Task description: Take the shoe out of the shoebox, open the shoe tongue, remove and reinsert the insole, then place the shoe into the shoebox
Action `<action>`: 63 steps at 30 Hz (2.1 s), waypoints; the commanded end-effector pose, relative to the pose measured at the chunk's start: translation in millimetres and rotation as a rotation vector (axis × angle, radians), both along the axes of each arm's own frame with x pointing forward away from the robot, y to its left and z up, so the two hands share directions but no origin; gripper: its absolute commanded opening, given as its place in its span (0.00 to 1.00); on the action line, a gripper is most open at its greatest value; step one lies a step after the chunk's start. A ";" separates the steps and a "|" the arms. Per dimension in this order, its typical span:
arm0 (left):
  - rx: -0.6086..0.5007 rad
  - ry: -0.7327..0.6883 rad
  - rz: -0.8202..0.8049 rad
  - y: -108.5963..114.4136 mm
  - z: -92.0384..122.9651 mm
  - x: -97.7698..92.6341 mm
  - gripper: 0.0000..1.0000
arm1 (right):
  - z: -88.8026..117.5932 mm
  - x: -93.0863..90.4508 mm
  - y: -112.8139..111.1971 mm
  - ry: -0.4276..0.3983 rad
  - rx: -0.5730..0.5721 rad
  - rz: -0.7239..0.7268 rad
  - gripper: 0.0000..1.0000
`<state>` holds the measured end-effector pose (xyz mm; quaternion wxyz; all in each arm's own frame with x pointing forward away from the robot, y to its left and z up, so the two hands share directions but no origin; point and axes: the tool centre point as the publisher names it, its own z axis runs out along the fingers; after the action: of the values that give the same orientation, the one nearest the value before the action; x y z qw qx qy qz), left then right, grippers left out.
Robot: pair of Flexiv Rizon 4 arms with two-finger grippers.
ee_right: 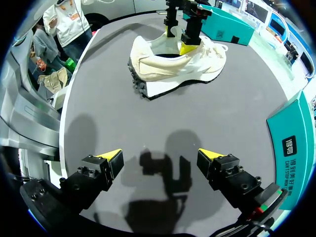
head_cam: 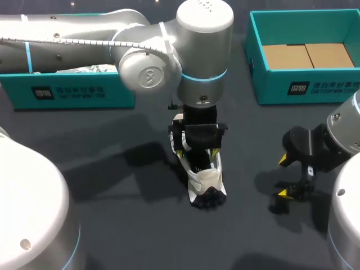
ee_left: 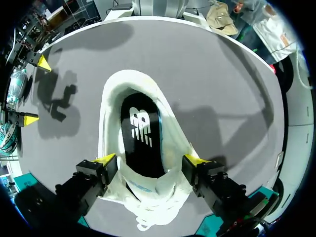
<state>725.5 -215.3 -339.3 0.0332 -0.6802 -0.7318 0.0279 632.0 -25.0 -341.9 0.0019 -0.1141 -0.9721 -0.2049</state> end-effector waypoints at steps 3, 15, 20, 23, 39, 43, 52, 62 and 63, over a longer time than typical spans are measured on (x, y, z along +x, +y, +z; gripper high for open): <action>-0.017 0.001 0.010 4.5 2.2 2.7 0.87 | 0.7 -2.0 -0.3 -0.002 -0.001 -0.001 1.00; -0.025 -0.058 0.052 5.9 2.5 -9.1 0.84 | 0.7 -2.0 -0.3 -0.002 -0.001 -0.001 1.00; -0.046 -0.068 0.117 7.3 1.0 -6.3 0.82 | 0.7 -2.0 -0.3 -0.002 -0.001 -0.001 1.00; -0.049 -0.071 0.132 8.2 0.1 -2.4 0.84 | 0.7 -2.0 -0.3 -0.002 -0.001 -0.001 1.00; -0.064 -0.110 0.150 8.4 1.4 6.3 0.74 | 0.7 -2.0 -0.3 -0.002 -0.001 -0.001 1.00; -0.062 -0.108 0.146 7.1 1.4 4.9 0.74 | 0.7 -2.0 -0.3 -0.002 -0.001 -0.001 1.00; -0.105 -0.100 0.125 3.4 5.0 0.7 0.85 | 0.7 -2.0 -0.3 -0.002 -0.001 -0.001 1.00; -0.109 -0.107 0.186 11.2 4.4 5.6 0.80 | 0.7 -2.0 -0.3 -0.002 -0.001 -0.001 1.00; -0.110 -0.105 0.196 12.1 4.6 7.0 0.80 | 0.7 -2.0 -0.3 -0.002 -0.001 -0.001 1.00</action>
<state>731.1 -209.6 -334.1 -0.0423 -0.6087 -0.7916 0.0320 632.0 -25.0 -341.9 0.0019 -0.1141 -0.9721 -0.2049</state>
